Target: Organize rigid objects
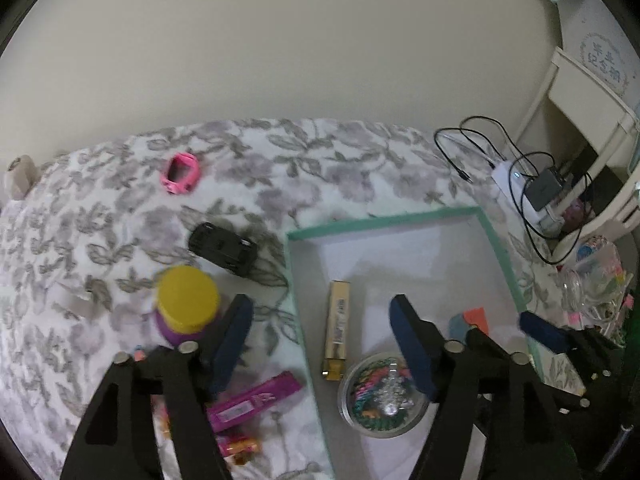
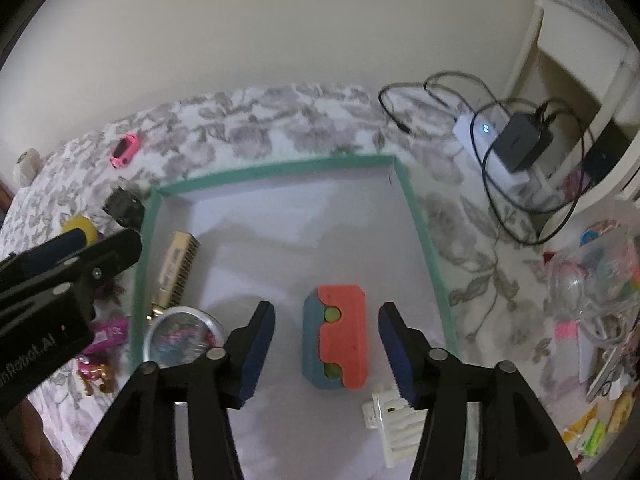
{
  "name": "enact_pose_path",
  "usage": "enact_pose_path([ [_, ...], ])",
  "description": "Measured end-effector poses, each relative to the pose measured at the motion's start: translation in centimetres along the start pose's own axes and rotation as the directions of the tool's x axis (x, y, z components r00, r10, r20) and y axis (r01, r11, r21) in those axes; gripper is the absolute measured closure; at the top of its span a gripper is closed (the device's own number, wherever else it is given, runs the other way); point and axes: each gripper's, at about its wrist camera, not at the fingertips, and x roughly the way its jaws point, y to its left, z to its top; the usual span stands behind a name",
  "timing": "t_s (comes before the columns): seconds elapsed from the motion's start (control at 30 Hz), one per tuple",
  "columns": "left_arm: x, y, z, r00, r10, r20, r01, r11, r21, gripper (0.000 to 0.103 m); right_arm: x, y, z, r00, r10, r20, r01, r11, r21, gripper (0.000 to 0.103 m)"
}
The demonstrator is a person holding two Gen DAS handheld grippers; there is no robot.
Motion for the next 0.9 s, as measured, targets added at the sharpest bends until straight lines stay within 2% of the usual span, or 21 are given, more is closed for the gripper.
enact_pose_path([
  [0.13,-0.5,1.3,0.2,0.999,0.040,-0.008,-0.041,0.999,-0.028,0.017,-0.9,0.5,0.3,0.999,-0.014,0.029,0.014,1.000,-0.022,0.022],
  [0.3,0.1,3.5,0.0,0.996,0.073,-0.043,-0.077,0.993,-0.091,0.011,-0.6,0.6,0.2,1.000,-0.007,0.016,0.007,1.000,-0.015,0.016],
  [0.43,0.4,5.1,-0.4,0.994,0.090,-0.062,-0.097,0.988,-0.120,0.007,-0.4,0.5,0.0,1.000,0.003,0.001,-0.003,1.000,-0.007,0.003],
  [0.6,0.1,7.2,-0.8,0.993,0.084,-0.084,-0.097,0.981,-0.168,0.004,-1.0,0.7,0.0,1.000,-0.015,0.016,0.015,1.000,-0.008,0.000],
  [0.77,-1.0,9.3,-0.7,0.995,0.081,-0.060,-0.091,0.977,-0.192,0.002,-1.4,1.3,0.2,1.000,-0.012,0.013,0.012,1.000,-0.002,0.000],
  [0.9,-2.6,12.4,-0.6,0.995,0.090,-0.031,-0.095,0.967,-0.237,0.001,-2.6,2.6,0.5,0.999,0.035,0.032,-0.035,0.999,-0.004,0.000],
])
